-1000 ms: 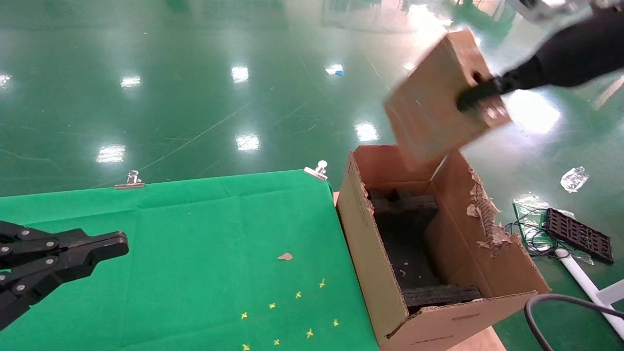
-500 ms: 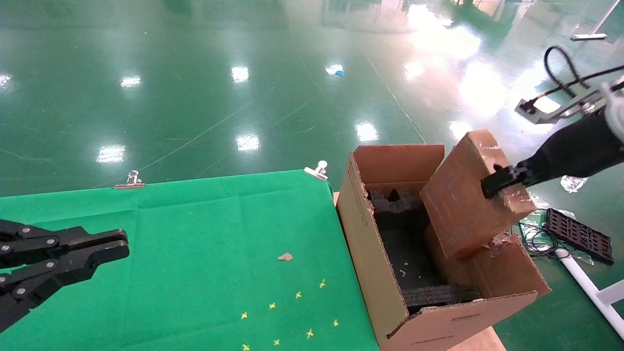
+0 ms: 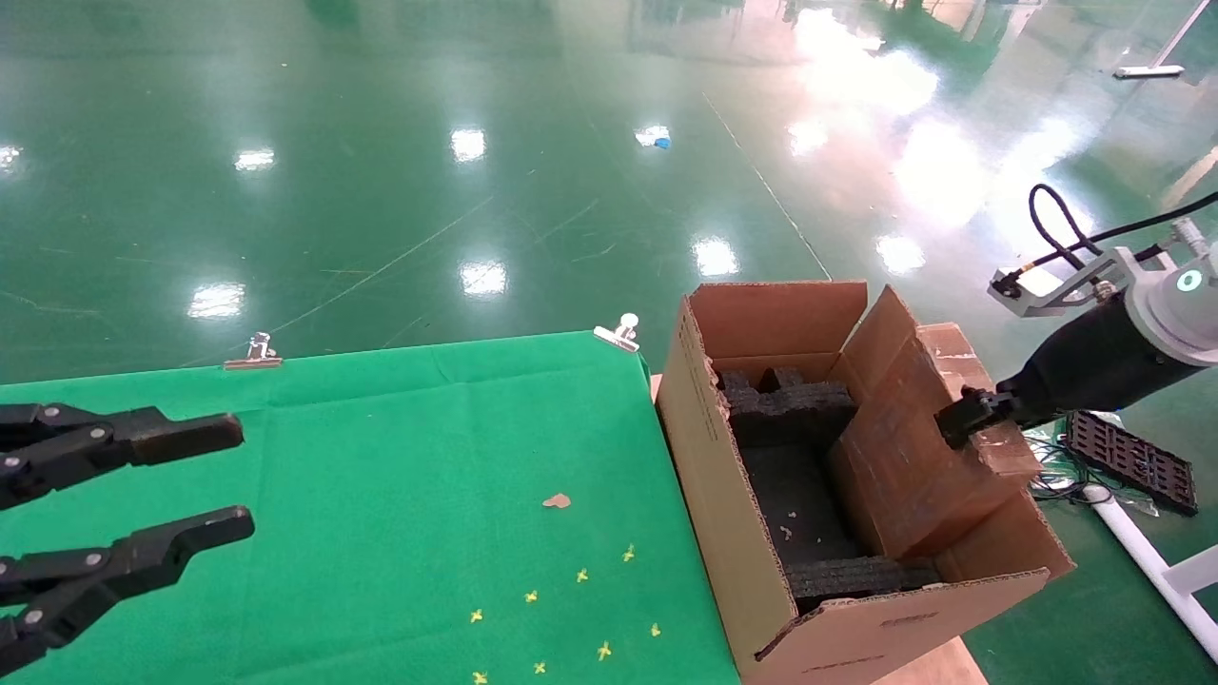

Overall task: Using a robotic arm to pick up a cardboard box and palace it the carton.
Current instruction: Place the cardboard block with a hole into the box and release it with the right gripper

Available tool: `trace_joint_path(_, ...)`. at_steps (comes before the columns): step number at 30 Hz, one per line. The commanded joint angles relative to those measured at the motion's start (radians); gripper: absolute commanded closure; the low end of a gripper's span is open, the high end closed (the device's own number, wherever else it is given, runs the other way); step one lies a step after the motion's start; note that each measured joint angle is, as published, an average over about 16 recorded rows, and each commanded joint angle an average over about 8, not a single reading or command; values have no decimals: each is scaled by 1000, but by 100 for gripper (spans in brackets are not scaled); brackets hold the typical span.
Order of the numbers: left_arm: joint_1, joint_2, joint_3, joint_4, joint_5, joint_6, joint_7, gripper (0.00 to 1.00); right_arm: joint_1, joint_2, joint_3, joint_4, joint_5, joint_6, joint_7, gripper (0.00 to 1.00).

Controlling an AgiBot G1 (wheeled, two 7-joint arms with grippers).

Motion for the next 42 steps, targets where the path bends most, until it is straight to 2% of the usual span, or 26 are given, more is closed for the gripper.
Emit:
trace_joint_path(1, 0, 0, 0, 0, 0, 0, 0, 0, -16, -6, -3, -15, -4, 11, 4, 100)
trace_joint_path(9, 0, 0, 1, 0, 0, 0, 0, 0, -104, -35, 0, -50, 4, 62, 13, 100)
trace_joint_path(19, 0, -1, 1, 0, -1, -1, 1, 0, -232, -67, 25, -72, 42, 162, -3, 100)
trace_joint_path(27, 0, -1, 2, 0, -1, -1, 1, 0, -288, -89, 40, -87, 64, 222, -21, 99)
trace_joint_path(35, 0, -1, 2, 0, -1, -1, 1, 0, -297, -100, 40, -105, 64, 242, -26, 0)
trace_joint_path(42, -1, -1, 3, 0, -2, -1, 1, 0, -296, -107, 34, -115, 55, 232, -18, 0)
